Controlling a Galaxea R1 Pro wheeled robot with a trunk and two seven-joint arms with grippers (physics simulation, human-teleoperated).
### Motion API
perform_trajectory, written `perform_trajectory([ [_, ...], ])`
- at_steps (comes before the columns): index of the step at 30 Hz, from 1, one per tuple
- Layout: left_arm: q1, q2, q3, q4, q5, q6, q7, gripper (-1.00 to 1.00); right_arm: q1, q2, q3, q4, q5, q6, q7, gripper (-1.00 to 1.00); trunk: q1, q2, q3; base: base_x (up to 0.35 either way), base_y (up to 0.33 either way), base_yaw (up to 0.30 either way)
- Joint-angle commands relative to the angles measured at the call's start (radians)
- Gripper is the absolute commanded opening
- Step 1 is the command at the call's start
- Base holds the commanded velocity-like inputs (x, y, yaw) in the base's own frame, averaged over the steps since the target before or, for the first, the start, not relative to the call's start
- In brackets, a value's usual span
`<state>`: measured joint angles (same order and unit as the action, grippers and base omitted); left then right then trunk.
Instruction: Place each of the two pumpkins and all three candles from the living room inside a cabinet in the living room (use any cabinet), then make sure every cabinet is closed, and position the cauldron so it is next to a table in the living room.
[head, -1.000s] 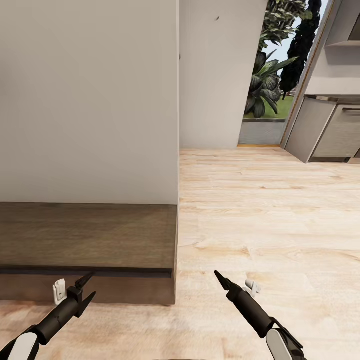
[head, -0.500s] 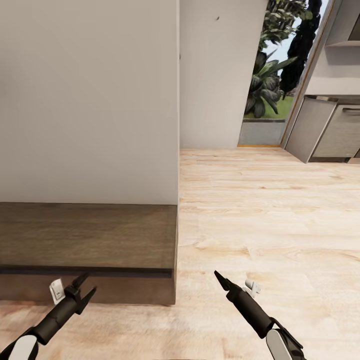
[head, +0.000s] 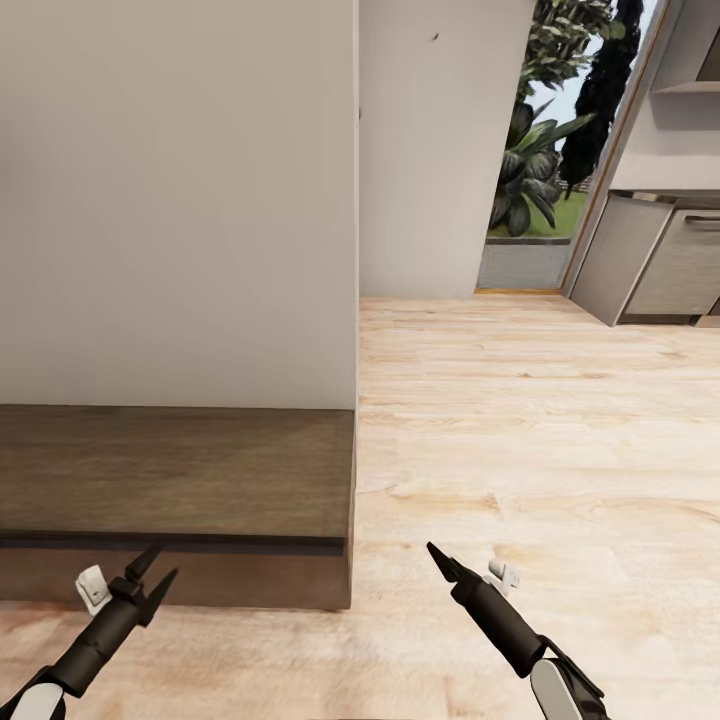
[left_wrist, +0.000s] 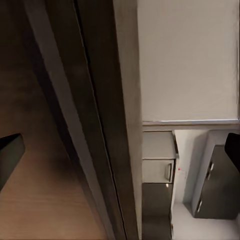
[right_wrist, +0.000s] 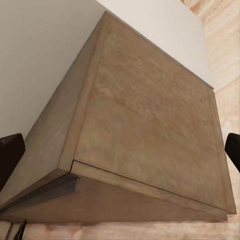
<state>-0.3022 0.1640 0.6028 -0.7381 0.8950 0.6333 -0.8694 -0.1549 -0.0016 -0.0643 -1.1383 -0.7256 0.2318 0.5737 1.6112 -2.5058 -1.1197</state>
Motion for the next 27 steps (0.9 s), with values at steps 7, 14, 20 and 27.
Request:
perform_trajectory([
  [7, 0.001, 0.000, -0.001, 0.000, 0.000, -0.016, -0.009, 1.00, 0.000, 0.000, 0.002, 0.000, 0.000, 0.000, 0.000, 1.00, 0.000, 0.000, 0.000, 0.000, 0.000, 0.000],
  [14, 0.002, -0.001, -0.008, 0.000, 0.002, -0.017, -0.008, 1.00, 0.000, 0.000, 0.004, 0.001, 0.000, 0.000, 0.000, 1.00, 0.000, 0.000, 0.000, 0.000, 0.000, 0.000],
  [20, 0.002, 0.000, -0.008, 0.000, 0.000, -0.014, -0.007, 1.00, 0.000, 0.000, 0.004, 0.002, 0.001, 0.000, -0.001, 1.00, 0.000, 0.000, 0.000, 0.000, 0.000, 0.000],
  [27, 0.002, -0.001, -0.008, 0.000, 0.000, -0.014, -0.006, 1.00, 0.000, 0.000, 0.004, 0.002, 0.001, 0.000, -0.002, 1.00, 0.000, 0.000, 0.000, 0.000, 0.000, 0.000],
])
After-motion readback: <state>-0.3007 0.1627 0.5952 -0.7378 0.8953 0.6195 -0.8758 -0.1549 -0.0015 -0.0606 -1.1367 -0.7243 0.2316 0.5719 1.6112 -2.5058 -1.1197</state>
